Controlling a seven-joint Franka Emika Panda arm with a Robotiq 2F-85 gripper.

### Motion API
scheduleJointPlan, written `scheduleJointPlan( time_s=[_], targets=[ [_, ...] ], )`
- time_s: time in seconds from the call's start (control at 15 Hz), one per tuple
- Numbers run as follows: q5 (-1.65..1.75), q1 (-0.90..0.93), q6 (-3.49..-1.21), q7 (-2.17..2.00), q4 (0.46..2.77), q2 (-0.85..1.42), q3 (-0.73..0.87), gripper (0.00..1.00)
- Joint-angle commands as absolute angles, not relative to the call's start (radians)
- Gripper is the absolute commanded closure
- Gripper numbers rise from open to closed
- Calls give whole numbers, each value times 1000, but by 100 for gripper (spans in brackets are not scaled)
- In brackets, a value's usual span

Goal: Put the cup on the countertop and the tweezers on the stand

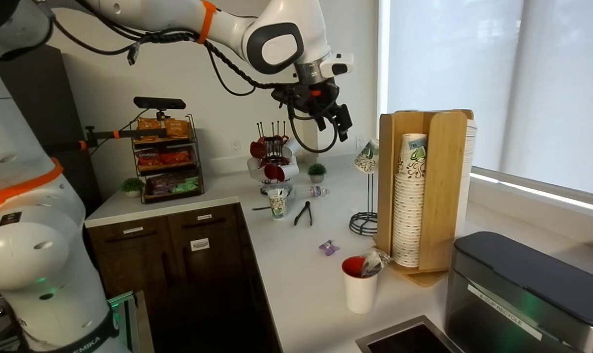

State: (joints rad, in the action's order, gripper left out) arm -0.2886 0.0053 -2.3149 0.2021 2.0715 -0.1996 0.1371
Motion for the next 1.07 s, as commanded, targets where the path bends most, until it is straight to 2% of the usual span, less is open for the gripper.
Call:
scheduleJointPlan(
  time_s=[0.0, 0.2, 0.47, 0.87, 0.93, 1.0],
  targets=[
    [-291, -8, -2313, 203, 2071, -203, 130, 0],
    [-238, -5, -2443, 175, 2055, -154, 96, 0],
    [-94, 23, -2657, 158, 1944, 28, 16, 0],
    [165, 51, -2659, 163, 1670, 289, -10, 0],
    [198, 56, -2642, 136, 1645, 299, 2, 0],
    [137, 40, -2673, 159, 1737, 242, -23, 0]
  ],
)
